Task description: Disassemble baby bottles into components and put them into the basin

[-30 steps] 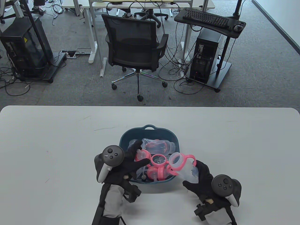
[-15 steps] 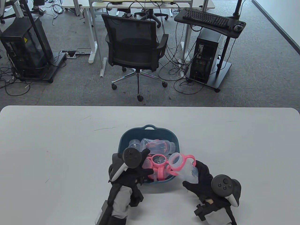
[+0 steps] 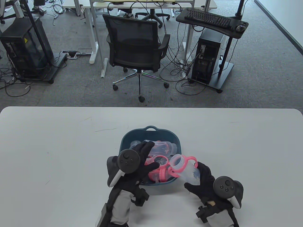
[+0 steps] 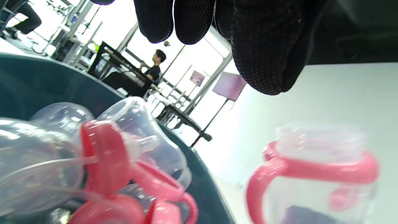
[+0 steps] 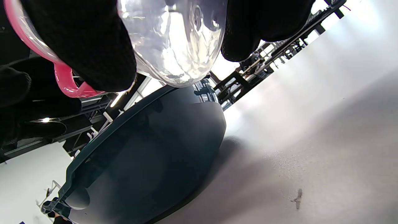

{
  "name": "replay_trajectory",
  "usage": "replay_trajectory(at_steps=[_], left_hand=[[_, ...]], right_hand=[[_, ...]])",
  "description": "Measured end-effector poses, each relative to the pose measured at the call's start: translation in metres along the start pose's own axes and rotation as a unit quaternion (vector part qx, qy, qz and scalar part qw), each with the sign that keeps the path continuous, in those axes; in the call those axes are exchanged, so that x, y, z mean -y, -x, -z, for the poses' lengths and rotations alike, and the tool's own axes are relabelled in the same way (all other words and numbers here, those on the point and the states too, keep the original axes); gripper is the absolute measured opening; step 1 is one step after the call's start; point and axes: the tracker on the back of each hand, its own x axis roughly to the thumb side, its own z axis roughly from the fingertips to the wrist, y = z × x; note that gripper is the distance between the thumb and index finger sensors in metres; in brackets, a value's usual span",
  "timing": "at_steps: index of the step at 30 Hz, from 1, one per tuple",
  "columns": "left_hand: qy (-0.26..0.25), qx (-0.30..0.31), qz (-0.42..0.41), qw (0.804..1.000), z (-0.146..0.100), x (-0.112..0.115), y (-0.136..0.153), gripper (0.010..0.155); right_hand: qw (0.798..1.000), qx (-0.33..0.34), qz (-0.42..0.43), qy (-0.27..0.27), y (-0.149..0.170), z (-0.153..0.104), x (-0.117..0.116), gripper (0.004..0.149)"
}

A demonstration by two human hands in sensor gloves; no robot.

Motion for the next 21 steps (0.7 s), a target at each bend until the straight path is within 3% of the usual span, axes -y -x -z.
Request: replay_trajectory(at_steps=[7, 12, 17, 21], left_hand=[[-0.030, 0.061, -0.039, 0.997, -0.010, -0.009, -0.020, 0.075], [-0.024, 0.089, -0.068, 0.993, -0.012, -0.009, -0.027, 0.078], [0.025, 0.103, -0.097, 0.990, -0.010, 0.003, -0.034, 0.087], [0.068, 0.094, -0.075, 0.990, -0.007, 0.016, -0.038, 0.095]], right_hand=[[1.000, 0.002, 0.000, 0.002, 0.000, 0.000, 0.000, 0.092], [1.000, 0.008, 0.000, 0.002, -0.003, 0.000, 0.000, 0.092], [1.000, 0.014, -0.006, -0.002, -0.005, -0.001, -0.002, 0.092], [1.000, 0.020, -0.008, -0.002, -0.006, -0.001, -0.003, 0.092]])
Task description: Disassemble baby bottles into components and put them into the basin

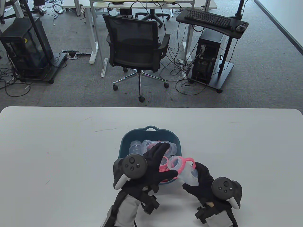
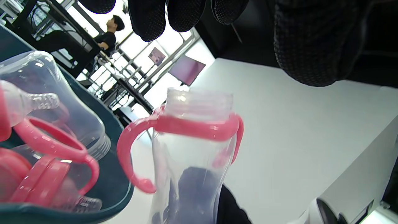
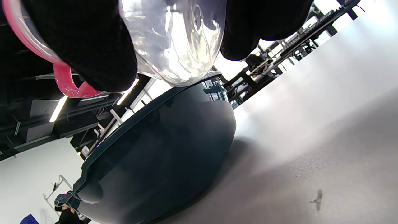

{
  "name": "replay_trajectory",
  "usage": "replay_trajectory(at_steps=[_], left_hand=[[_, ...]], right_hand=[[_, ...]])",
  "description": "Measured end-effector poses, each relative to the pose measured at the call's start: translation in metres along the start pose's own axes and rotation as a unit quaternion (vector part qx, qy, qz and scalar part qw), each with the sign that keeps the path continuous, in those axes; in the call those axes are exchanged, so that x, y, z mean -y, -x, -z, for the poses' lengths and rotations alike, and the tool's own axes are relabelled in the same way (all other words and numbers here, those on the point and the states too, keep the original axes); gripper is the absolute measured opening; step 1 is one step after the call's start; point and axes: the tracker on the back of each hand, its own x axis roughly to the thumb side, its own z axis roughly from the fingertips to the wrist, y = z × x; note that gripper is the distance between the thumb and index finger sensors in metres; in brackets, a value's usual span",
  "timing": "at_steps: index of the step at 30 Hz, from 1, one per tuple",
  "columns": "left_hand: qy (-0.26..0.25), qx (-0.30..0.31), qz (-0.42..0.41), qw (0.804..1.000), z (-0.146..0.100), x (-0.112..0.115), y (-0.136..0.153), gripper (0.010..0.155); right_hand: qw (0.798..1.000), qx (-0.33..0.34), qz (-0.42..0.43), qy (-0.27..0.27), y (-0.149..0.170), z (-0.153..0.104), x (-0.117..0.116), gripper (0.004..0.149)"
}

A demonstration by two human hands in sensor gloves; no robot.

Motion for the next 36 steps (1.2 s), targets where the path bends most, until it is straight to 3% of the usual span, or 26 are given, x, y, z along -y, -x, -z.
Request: replay_trajectory(at_steps=[11, 36], left_hand=[[0.047, -0.013, 0.028, 0.998, 0.012, 0.028, 0.005, 0.097], [0.023, -0.002, -0.006, 1.000, 0.008, 0.014, 0.006, 0.088]], right_hand=[[1.000, 0.025, -0.011, -0.011, -0.011, 0.000, -0.005, 0.092], [1.000, 0.026, -0.013, -0.004, -0.011, 0.000, -0.004, 0.092]])
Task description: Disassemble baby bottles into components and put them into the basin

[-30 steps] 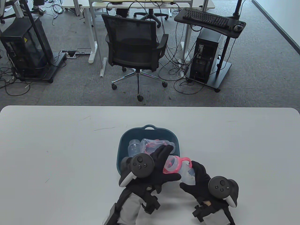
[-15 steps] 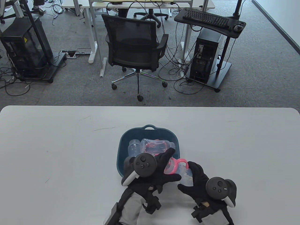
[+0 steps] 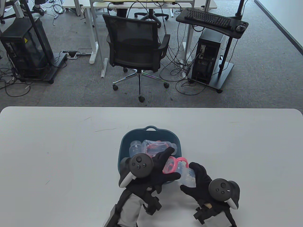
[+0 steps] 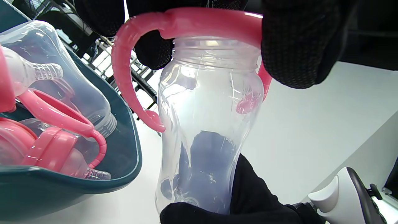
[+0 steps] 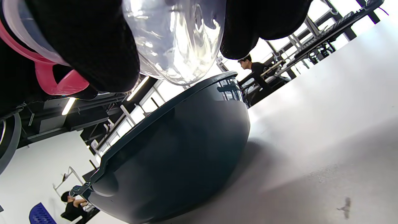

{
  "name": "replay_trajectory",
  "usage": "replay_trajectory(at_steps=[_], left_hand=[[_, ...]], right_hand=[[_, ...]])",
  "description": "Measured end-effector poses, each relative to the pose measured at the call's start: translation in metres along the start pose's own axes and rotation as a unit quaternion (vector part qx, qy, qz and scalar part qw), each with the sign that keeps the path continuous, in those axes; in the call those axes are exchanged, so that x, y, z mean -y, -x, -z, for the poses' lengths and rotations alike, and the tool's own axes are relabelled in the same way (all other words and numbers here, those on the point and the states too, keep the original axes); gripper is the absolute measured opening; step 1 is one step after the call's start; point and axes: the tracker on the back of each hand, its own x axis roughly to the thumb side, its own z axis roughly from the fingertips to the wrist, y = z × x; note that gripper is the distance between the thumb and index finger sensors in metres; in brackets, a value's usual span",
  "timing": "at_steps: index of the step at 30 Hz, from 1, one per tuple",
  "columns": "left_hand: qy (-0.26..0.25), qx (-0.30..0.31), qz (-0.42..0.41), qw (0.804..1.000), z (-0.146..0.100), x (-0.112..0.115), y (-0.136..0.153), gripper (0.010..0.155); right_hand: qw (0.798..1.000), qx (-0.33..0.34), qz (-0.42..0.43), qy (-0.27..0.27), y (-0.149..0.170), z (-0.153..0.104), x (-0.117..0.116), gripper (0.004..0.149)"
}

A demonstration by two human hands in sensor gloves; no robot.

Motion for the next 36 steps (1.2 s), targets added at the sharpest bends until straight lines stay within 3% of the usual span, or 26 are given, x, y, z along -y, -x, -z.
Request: replay_trajectory(at_steps=[17, 29, 36], left_hand=[[-0.029, 0.021, -0.001, 0.999, 0.000, 0.005, -0.003, 0.080], [-0.096, -0.002, -0.074, 0.993, -0.012, -0.030, 0.014, 0.080], [-0.145, -0.080, -0.065, 0.984, -0.021, -0.049, 0.041, 0.080]], right_hand=[[1.000, -0.002, 0.000, 0.006, 0.001, -0.001, 0.003, 0.094], [1.000, -0.009, -0.002, 0.012, 0.004, -0.001, 0.006, 0.094], [1.000, -0.009, -0.003, 0.011, 0.004, -0.001, 0.006, 0.094]])
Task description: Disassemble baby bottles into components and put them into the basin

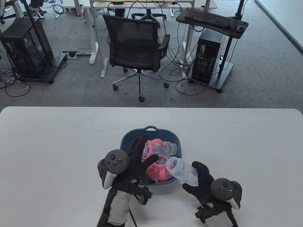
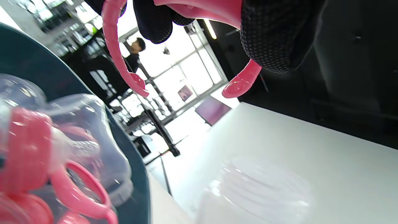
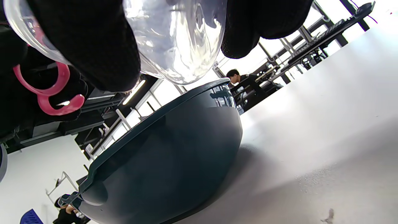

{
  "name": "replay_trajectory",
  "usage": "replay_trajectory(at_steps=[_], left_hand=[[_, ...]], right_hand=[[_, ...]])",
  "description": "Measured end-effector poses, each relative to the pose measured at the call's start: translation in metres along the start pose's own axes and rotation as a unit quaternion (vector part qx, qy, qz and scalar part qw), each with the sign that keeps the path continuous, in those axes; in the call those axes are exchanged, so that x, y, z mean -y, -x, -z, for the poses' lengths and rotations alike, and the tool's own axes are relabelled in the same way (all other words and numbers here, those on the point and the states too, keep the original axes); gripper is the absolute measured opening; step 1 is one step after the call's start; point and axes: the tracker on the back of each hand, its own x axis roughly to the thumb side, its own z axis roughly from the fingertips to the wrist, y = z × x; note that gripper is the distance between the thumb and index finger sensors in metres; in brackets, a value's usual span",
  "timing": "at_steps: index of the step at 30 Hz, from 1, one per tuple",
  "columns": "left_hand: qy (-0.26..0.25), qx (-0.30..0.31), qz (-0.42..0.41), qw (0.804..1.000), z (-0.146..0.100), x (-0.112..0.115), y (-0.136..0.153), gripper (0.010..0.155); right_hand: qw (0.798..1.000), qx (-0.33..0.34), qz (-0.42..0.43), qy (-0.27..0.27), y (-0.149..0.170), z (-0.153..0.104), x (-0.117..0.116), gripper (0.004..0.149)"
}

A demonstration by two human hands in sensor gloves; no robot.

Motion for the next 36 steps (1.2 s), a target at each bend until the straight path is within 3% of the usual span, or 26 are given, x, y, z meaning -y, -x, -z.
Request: replay_trajectory(at_steps=[12, 17, 23, 36], left_hand=[[-0.018, -0.139, 0.117, 0.983, 0.008, 0.008, 0.037, 0.080], [-0.008, -0.172, 0.164, 0.971, 0.011, 0.016, 0.049, 0.062], [-0.028, -0.192, 0.162, 0.967, 0.011, 0.015, 0.059, 0.056], [-0.046, -0.154, 0.139, 0.977, 0.005, -0.004, 0.045, 0.064]], right_hand=[[1.000, -0.001, 0.000, 0.000, 0.000, 0.000, 0.000, 0.094], [1.000, 0.000, 0.001, -0.001, 0.000, 0.000, 0.000, 0.092], [1.000, 0.000, 0.003, 0.000, 0.000, 0.000, 0.001, 0.092], [1.000, 0.003, 0.010, 0.005, -0.002, 0.000, 0.002, 0.094]])
